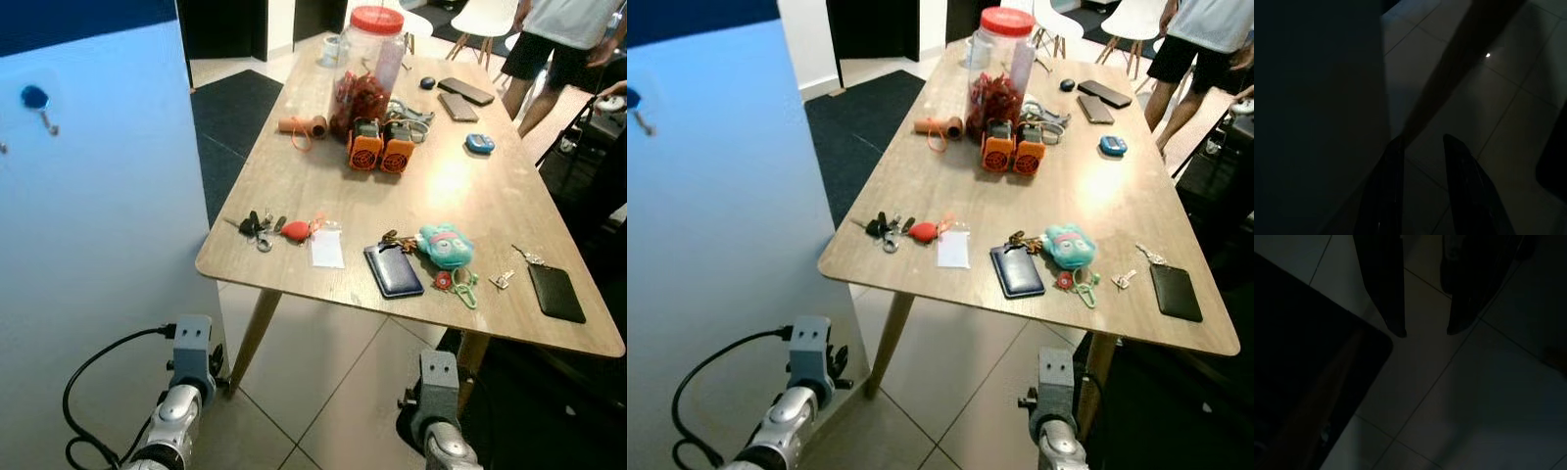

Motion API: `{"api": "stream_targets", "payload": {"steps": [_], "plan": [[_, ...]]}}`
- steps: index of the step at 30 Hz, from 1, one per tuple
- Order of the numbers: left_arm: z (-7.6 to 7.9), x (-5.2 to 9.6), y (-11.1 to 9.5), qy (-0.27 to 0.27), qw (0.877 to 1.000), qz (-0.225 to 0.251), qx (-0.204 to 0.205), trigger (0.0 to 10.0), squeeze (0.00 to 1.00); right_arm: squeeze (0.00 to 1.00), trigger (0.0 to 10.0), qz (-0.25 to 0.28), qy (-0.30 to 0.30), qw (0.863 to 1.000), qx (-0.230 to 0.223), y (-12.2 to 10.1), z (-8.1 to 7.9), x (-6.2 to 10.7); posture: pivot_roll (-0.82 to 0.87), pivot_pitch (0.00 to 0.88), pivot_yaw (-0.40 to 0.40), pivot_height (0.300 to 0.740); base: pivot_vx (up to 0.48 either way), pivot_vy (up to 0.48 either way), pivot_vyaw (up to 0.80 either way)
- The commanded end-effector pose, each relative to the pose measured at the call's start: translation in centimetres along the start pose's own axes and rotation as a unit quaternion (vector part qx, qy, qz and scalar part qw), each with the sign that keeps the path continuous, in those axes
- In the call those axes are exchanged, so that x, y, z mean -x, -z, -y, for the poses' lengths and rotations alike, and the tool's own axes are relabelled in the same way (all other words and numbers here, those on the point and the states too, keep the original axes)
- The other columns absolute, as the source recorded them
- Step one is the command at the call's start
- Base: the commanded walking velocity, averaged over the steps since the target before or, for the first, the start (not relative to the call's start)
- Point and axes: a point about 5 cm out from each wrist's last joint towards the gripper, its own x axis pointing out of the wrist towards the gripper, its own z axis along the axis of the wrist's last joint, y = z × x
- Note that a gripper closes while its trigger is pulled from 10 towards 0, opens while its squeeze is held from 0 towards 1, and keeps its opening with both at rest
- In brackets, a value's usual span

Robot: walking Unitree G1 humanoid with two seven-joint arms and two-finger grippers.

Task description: Hang keys on a hook

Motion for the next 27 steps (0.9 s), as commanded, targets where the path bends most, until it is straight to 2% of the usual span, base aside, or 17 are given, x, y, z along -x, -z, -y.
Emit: {"api": "stream_targets", "payload": {"steps": [1,4,19,27], "plan": [[0.05,0.08,0.03,0.01,1.0,0.002,-0.012,10.0,0.0,0.0,10.0,-0.011,0.004,1.0,-0.001,0.47,0.26,0.12,0.09,0.006,-0.049,0.74,0.0,0.0,0.0],[0.11,0.11,0.1,0.015,1.0,0.0,-0.012,10.0,0.0,0.0,10.0,-0.011,0.004,1.0,-0.001,0.51,0.25,0.14,0.09,0.005,-0.048,0.74,0.0,-0.244,0.0],[0.15,0.07,0.05,0.023,1.0,-0.001,-0.015,10.0,0.0,0.0,10.0,-0.014,0.006,1.0,-0.005,0.79,0.15,0.26,0.09,0.007,-0.041,0.74,0.0,-0.48,0.0],[0.04,-0.04,0.05,0.019,1.0,-0.011,-0.015,10.0,0.0,0.0,10.0,-0.016,0.007,1.0,-0.006,0.88,0.13,0.28,0.09,0.007,-0.039,0.74,0.0,0.0,0.0]]}}
